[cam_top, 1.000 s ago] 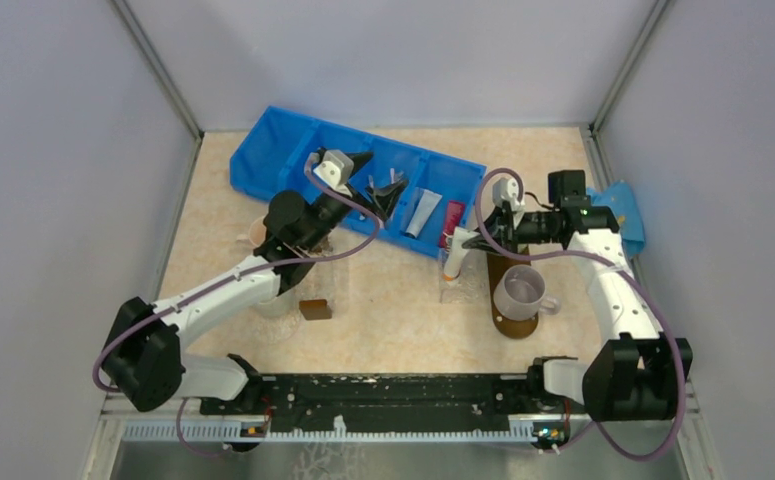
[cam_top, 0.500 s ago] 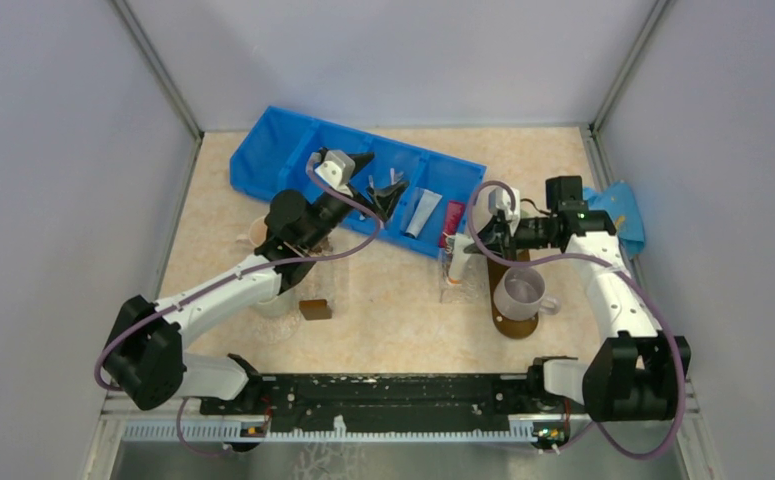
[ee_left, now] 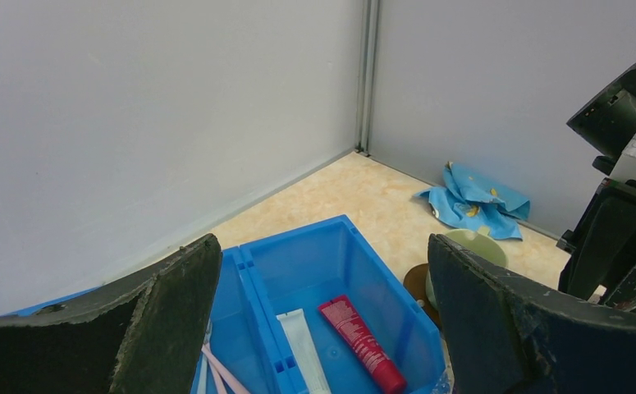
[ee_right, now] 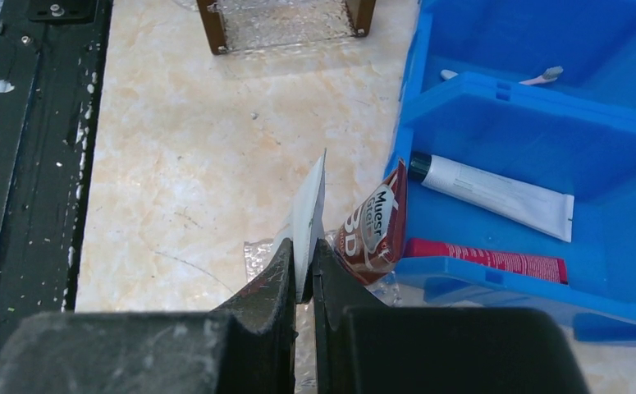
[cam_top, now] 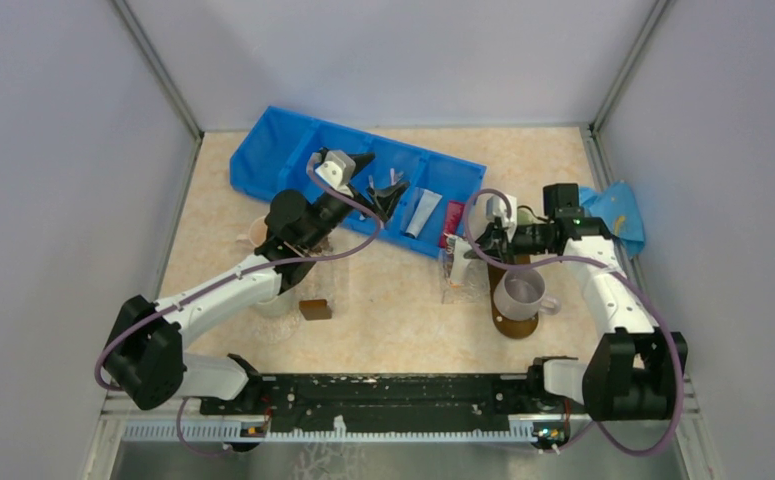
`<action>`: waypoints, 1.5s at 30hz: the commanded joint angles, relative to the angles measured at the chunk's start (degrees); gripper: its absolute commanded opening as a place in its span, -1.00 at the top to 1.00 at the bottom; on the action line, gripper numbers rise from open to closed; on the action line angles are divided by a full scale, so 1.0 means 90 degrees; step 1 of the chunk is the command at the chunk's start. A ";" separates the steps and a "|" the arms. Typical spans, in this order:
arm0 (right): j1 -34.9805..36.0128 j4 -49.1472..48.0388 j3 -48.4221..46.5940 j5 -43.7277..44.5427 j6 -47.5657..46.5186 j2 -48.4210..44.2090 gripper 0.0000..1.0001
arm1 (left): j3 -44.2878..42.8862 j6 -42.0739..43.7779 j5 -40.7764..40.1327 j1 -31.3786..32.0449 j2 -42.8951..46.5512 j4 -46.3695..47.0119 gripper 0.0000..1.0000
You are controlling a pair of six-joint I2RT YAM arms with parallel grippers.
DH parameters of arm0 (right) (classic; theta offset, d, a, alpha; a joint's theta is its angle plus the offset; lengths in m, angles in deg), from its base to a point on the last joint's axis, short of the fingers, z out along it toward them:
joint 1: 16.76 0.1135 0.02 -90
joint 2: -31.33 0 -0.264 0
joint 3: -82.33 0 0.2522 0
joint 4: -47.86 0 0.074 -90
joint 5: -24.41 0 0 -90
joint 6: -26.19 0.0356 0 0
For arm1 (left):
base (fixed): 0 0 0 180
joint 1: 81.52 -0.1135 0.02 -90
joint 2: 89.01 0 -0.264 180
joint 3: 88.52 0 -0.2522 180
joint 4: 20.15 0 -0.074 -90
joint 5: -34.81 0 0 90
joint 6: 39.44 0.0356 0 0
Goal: Prepare toiletry sets of a toothbrush and toothpaste on the tray
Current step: Place the toothpaste in the toothpaste holder.
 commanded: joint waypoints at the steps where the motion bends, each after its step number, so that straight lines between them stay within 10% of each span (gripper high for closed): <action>1: -0.0037 -0.0614 0.0107 -0.0223 0.0054 0.0009 0.93 | -0.0104 -0.0072 0.0125 -0.0034 0.0017 0.0136 -0.99; 18: 0.0157 -0.1168 0.0463 0.0058 0.0241 0.0215 0.68 | -0.0092 -0.0072 0.0171 -0.0034 0.0029 0.0166 -0.99; 28: 0.0185 -0.0904 0.0363 -0.0075 0.0055 0.0181 0.20 | -0.0095 -0.0087 0.0213 -0.0034 -0.0001 0.0166 -0.99; 45: 0.0013 0.0604 -0.0455 -0.0508 -0.0663 0.0010 0.14 | -0.0472 -0.0017 0.0338 -0.0049 -0.0475 -0.0146 -0.99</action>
